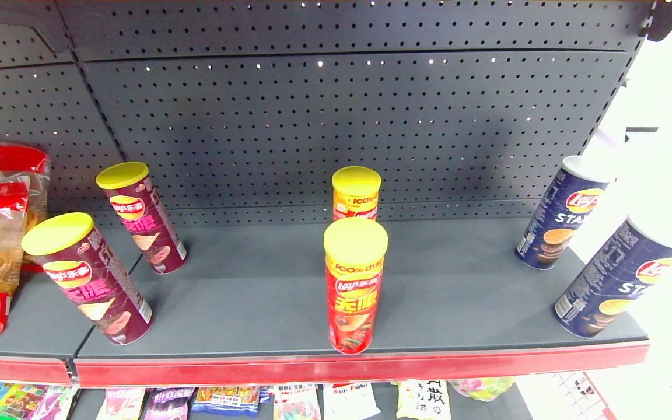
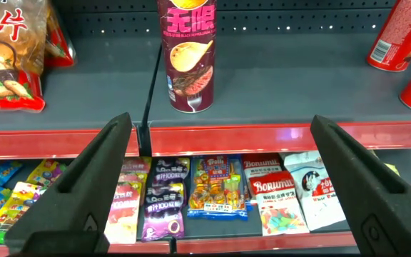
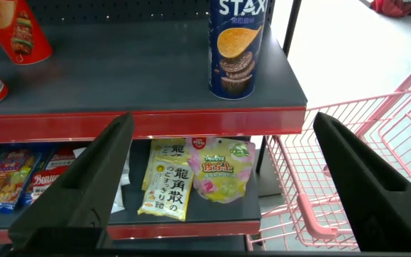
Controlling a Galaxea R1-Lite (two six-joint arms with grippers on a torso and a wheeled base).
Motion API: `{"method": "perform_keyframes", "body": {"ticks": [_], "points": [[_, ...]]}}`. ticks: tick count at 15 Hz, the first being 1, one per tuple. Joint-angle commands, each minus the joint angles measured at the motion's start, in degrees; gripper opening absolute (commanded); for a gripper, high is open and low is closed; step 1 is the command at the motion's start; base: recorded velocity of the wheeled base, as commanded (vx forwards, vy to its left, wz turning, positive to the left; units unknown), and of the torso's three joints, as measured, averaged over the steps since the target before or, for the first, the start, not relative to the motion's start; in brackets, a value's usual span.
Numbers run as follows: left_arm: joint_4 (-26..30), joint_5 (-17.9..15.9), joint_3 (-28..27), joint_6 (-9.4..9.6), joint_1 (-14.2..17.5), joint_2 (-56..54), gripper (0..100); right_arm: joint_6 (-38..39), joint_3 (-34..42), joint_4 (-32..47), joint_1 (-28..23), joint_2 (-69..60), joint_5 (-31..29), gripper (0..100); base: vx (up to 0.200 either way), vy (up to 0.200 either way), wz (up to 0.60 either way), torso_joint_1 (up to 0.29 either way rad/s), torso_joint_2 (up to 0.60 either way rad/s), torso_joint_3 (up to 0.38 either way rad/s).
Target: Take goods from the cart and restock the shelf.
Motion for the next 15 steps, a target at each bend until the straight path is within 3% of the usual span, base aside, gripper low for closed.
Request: {"method": "perform_keyframes", "body": {"ticks": [1, 15], "points": [[-0.01, 0.01, 0.00, -0.01, 0.00, -0.02, 100, 0.00, 0.00, 0.00, 0.02, -0.02, 0.01, 100, 0.000, 0.000, 0.00, 0.000, 0.00, 0.000], [-0.01, 0.01, 0.00, 0.07, 0.09, -0.02, 100, -0.18, 0.00, 0.00, 0.02, -0.02, 0.01, 100, 0.000, 0.000, 0.00, 0.000, 0.00, 0.000]]}}
